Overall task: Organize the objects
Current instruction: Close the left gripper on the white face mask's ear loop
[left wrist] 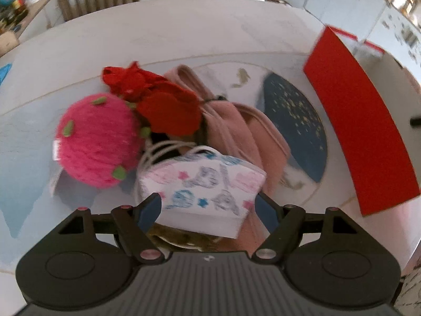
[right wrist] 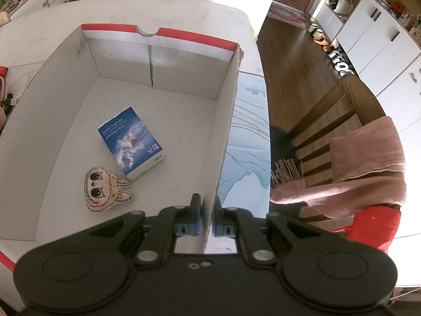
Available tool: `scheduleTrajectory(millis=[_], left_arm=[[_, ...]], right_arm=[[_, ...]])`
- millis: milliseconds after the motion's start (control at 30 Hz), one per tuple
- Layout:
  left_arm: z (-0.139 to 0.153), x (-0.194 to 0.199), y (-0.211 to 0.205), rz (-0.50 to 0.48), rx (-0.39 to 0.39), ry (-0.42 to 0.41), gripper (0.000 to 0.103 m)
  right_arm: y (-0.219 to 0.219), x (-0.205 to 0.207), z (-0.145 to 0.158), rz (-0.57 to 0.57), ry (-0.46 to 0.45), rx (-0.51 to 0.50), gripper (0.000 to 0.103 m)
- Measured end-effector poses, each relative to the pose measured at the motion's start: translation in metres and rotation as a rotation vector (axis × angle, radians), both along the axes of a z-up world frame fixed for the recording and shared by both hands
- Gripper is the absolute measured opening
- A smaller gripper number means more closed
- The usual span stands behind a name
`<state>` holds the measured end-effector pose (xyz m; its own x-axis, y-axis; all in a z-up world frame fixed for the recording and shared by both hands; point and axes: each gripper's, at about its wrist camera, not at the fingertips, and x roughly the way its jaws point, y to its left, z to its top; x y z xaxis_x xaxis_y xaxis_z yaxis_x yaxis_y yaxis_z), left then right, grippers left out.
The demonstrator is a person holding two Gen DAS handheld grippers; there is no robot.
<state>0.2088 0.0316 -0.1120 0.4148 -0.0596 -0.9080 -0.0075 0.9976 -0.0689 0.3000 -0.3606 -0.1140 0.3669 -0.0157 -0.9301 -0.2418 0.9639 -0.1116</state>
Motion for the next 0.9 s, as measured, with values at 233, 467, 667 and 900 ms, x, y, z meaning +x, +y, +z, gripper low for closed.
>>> scheduleTrajectory(millis=[233,467,667,900], left_arm=[[-0.014,0.002,-0.016,-0.014,0.108,0.012,0.078],[-0.014,-0.001,-0.007,0.024,0.029,0.019,0.054],[-0.005,-0.01,0.002,0.051,-0.041,0.019,0.029],[0.011,-0.02,0.009,0.066,-0.085,-0.011,0.008]], right_arm=[[-0.001,0.0,0.0,0.001,-0.001,-0.002,0.006],[-0.001,0.0,0.0,0.0,-0.001,-0.002,0.006],[-0.001,0.0,0.0,0.0,-0.002,-0.002,0.006],[-0.001,0.0,0.0,0.0,-0.002,-0.003,0.006]])
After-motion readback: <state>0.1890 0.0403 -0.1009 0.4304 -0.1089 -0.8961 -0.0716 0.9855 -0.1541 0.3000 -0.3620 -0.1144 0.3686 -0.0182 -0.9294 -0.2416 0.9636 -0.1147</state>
